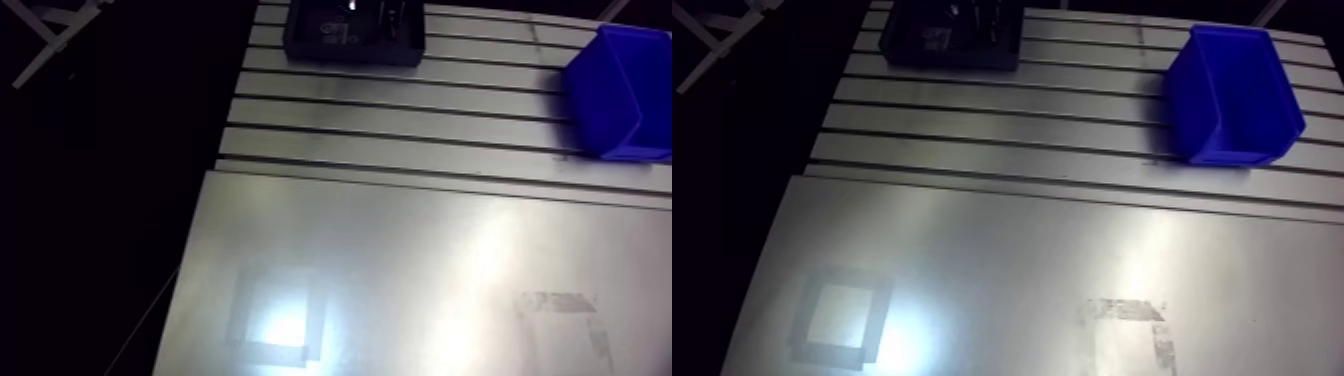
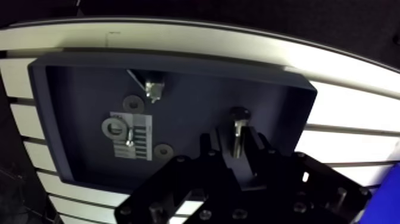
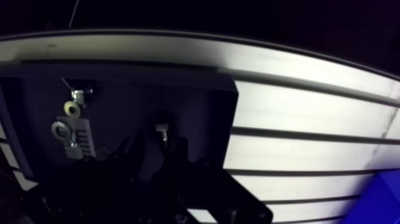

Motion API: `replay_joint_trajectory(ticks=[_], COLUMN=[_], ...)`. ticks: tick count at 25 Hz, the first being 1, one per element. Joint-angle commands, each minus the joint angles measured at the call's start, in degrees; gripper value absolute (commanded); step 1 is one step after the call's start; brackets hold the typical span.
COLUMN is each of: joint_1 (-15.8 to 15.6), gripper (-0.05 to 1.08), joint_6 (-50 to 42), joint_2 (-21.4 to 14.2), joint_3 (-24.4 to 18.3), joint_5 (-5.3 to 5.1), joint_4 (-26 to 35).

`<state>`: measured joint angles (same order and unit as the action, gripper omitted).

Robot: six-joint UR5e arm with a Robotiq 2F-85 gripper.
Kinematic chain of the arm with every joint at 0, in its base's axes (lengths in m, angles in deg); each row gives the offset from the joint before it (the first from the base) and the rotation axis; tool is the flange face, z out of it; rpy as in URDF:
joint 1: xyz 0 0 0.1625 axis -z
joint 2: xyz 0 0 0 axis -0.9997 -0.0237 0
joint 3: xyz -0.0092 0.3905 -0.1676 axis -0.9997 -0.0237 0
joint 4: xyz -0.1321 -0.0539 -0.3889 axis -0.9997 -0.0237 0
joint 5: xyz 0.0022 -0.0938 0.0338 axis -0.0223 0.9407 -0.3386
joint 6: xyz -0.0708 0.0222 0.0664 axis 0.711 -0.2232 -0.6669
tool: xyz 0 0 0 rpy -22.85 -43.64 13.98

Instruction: Pick up the M10 bolt from the tray and put it into the blue bin.

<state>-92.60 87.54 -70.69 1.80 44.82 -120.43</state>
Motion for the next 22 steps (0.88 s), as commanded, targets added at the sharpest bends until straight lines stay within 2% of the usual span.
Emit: replay_joint_trajectory(ticks=[1,22], joint_1=[0.0,-0.1], gripper=[0.64,0.76], joint_6=[0.0,0.1], joint_2=[0.1,0.1], joint_3=[0.1,0.5], joint_5=[0.00,-0.09], joint_4=[0.1,0.0])
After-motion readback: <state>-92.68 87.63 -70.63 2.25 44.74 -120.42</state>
